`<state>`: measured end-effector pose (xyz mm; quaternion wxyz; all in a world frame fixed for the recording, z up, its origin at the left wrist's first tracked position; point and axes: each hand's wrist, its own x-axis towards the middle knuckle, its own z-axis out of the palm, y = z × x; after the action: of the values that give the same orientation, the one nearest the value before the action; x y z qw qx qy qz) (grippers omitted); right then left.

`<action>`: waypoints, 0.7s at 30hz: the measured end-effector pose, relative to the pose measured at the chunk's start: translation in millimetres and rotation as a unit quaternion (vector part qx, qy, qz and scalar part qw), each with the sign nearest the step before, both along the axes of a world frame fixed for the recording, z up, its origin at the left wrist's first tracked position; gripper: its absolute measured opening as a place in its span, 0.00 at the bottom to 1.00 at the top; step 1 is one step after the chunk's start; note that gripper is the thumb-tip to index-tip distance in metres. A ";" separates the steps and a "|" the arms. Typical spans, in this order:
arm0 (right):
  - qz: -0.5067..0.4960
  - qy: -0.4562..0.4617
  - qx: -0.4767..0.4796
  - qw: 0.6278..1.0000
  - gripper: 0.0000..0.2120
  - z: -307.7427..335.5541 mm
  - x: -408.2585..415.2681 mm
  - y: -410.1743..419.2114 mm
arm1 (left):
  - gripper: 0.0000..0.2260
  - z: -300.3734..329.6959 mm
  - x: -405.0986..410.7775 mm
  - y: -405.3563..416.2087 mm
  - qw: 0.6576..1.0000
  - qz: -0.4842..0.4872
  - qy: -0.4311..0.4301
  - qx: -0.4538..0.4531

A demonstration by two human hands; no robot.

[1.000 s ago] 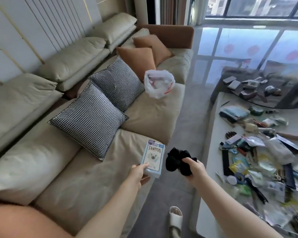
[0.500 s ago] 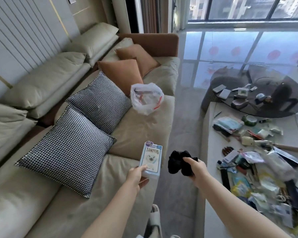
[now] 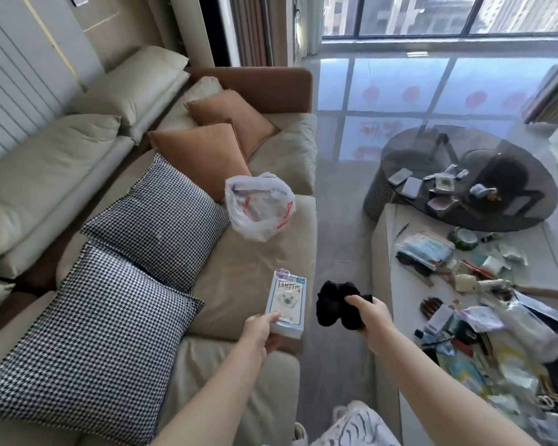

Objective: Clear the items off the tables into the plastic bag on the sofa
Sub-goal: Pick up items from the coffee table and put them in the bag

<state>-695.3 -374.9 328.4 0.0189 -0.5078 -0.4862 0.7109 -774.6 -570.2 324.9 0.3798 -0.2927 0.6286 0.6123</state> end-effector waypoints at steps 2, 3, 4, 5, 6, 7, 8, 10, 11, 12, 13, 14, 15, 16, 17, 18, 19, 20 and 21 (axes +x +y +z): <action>0.002 0.002 0.001 1.000 0.06 1.6 -19.4 9.7 | 0.02 -1.9 -18.0 9.8 1.000 0.006 -0.001 -0.001; 0.005 0.001 0.002 1.000 0.04 2.1 -30.0 16.0 | 0.02 -3.3 -27.9 15.9 1.000 0.010 -0.001 -0.003; 0.009 0.001 0.003 1.000 0.02 2.3 -40.9 23.3 | 0.02 -4.4 -37.9 22.7 1.000 0.017 0.000 -0.004; 0.016 -0.001 0.004 1.000 0.02 1.9 -52.6 31.5 | 0.02 -5.8 -48.4 29.9 1.000 0.025 0.000 -0.004; 0.024 -0.003 0.005 1.000 0.02 1.3 -64.9 40.6 | 0.01 -6.3 -59.2 37.9 0.999 0.034 0.002 -0.004; 0.033 -0.005 0.007 0.999 0.04 0.3 -77.7 50.2 | 0.03 -7.0 -70.6 46.1 0.999 0.039 0.006 -0.006; 0.042 -0.006 0.008 0.999 0.05 -0.8 -90.8 60.5 | 0.05 -7.8 -82.1 54.6 0.999 0.043 0.009 -0.009; 0.062 -0.006 0.002 0.998 0.06 -2.3 -118.3 83.0 | 0.06 -8.2 -104.5 72.3 0.998 0.052 0.010 -0.015; 0.073 -0.007 0.001 0.997 0.06 -2.8 -132.0 94.4 | 0.07 -8.7 -114.7 80.9 0.998 0.059 0.008 -0.017; 0.086 -0.011 0.005 0.996 0.06 -3.5 -144.8 105.9 | 0.08 -9.3 -123.5 88.8 0.998 0.065 0.007 -0.020; 0.101 -0.017 0.011 0.995 0.05 -4.7 -158.1 117.1 | 0.10 -9.7 -132.5 96.9 0.997 0.073 0.005 -0.025; 0.116 -0.022 0.018 0.993 0.04 -6.1 -171.1 127.9 | 0.12 -10.9 -140.7 104.5 0.996 0.080 0.003 -0.031; 0.129 -0.024 0.022 0.991 0.03 -7.8 -183.9 138.1 | 0.14 -13.0 -148.2 111.6 0.995 0.090 0.000 -0.033; 0.139 -0.025 0.025 0.990 0.02 -9.1 -196.3 147.0 | 0.15 -15.6 -155.0 118.4 0.994 0.101 -0.003 -0.034; 0.145 -0.027 0.027 0.989 0.04 -10.6 -208.5 155.2 | 0.16 -17.4 -161.4 124.8 0.993 0.112 -0.007 -0.034; 0.150 -0.030 0.030 0.988 0.05 -12.0 -220.4 162.4 | 0.17 -18.7 -167.8 130.4 0.992 0.124 -0.011 -0.034; 0.153 -0.033 0.033 0.987 0.06 -13.2 -231.4 168.2 | 0.18 -19.7 -174.2 135.1 0.990 0.135 -0.015 -0.034; 0.155 -0.037 0.034 0.987 0.06 -13.9 -240.9 172.1 | 0.18 -20.7 -179.9 138.3 0.989 0.145 -0.019 -0.032; 0.158 -0.040 0.031 0.986 0.06 -14.4 -250.1 174.6 | 0.18 -22.3 -185.7 140.5 0.987 0.152 -0.024 -0.033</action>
<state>-945.4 -200.3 314.0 -0.0978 -0.4519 -0.5823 0.6687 -960.3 -429.8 302.6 0.2874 -0.4121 0.5872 0.6347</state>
